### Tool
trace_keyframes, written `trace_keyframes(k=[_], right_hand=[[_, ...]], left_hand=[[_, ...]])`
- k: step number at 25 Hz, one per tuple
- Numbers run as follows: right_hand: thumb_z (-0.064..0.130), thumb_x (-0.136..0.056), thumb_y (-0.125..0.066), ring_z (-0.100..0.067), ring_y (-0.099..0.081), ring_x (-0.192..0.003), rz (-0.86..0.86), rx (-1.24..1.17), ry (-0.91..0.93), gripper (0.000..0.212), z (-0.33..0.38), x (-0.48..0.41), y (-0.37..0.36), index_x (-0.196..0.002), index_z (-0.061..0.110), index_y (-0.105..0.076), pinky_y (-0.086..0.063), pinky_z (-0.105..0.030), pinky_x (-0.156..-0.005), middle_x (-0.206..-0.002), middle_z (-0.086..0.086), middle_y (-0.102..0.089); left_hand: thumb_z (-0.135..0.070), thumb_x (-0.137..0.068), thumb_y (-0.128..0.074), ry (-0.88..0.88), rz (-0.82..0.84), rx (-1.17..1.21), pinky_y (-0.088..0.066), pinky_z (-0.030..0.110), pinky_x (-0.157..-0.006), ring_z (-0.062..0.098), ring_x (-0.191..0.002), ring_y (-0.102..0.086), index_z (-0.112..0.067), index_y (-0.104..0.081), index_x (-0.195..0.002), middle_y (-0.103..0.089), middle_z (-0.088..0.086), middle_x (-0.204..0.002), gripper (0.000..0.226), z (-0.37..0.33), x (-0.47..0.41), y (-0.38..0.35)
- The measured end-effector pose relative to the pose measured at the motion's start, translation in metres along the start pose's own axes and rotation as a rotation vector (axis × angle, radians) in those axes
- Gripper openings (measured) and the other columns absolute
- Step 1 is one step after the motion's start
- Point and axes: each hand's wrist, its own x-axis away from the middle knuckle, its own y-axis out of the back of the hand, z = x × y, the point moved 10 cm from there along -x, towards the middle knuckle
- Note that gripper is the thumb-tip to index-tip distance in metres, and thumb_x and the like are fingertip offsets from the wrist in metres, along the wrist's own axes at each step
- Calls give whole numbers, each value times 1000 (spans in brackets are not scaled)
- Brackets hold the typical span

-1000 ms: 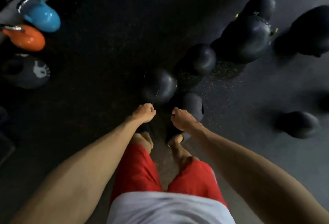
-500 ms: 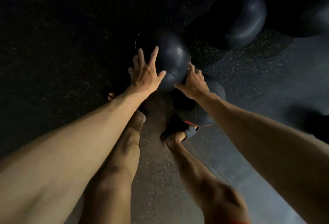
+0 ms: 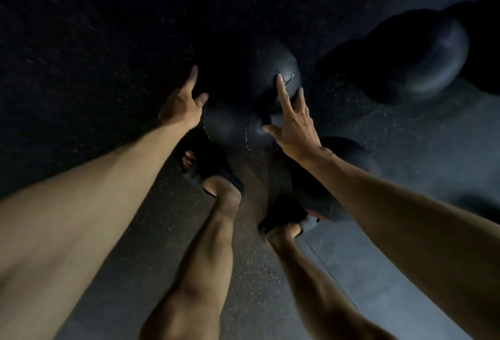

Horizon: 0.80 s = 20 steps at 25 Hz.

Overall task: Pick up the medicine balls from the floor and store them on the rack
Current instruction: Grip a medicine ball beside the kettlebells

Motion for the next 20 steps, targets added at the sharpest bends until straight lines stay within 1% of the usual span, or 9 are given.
trace_keyframes(k=[2,4,6,8,11,14,15,17,20], right_hand=[[34,-94,-69,-44,-1,-153,-55,-4,13,103,36,-19,3,-157,45,12,-21,-60,-121,-165,-28,6],[42,-96,-64,-42,-2,-154,-106,19,8,96,66,-43,13,-159,40,8,-22,-61,-120,-166,-25,4],[55,-95,-58,-40,-5,-153,-133,60,-16,95,99,-70,21,-161,28,5,-22,-58,-120,-167,-21,1],[61,-95,-53,-39,-8,-153,-142,116,-38,94,136,-96,25,-162,19,-2,-19,-57,-121,-168,-18,-1],[52,-97,-52,-36,-14,-152,-143,197,54,80,196,-119,23,-160,17,-17,-16,-55,-121,-168,-13,-10],[40,-98,-54,-28,-23,-149,-127,208,273,65,243,-126,25,-155,20,-31,-22,-48,-121,-164,-5,-26],[40,-97,-55,-27,-24,-148,-117,219,312,66,248,-129,25,-155,21,-31,-24,-48,-120,-163,-5,-29],[44,-95,-57,-31,-23,-148,-80,245,294,73,239,-133,26,-158,27,-24,-27,-53,-118,-163,-8,-24],[52,-93,-61,-39,-14,-151,73,293,243,91,225,-145,15,-161,34,-3,-25,-60,-117,-168,-14,-3]], left_hand=[[-43,-101,-49,18,-33,41,-37,50,-112,35,-140,-40,-36,-17,-158,-34,12,-158,65,22,-5,19],[-49,-97,-53,-125,-86,2,-40,53,-108,37,-139,-38,-31,-15,-158,-32,16,-155,73,19,7,30],[-53,-93,-58,-278,-124,-21,-38,54,-110,37,-144,-29,-33,-7,-159,-20,18,-160,86,1,27,32],[-57,-87,-63,-282,-132,5,-33,56,-111,39,-150,-15,-38,3,-158,-1,18,-165,99,-13,35,31],[-63,-81,-67,-137,-148,84,-32,59,-111,41,-151,-7,-35,10,-157,10,19,-165,112,-9,17,50],[-57,-86,-66,150,-108,274,-33,58,-111,42,-149,-16,-37,12,-157,1,22,-164,108,24,-20,86],[-53,-89,-65,232,-81,318,-33,57,-110,43,-147,-21,-39,13,-156,-5,23,-163,104,35,-30,97],[-52,-93,-60,319,-37,322,-35,55,-109,44,-143,-30,-39,11,-156,-14,23,-161,95,46,-46,117],[-52,-99,-49,377,-126,354,-39,54,-104,42,-136,-40,-32,-5,-158,-29,21,-154,76,57,-59,146]])
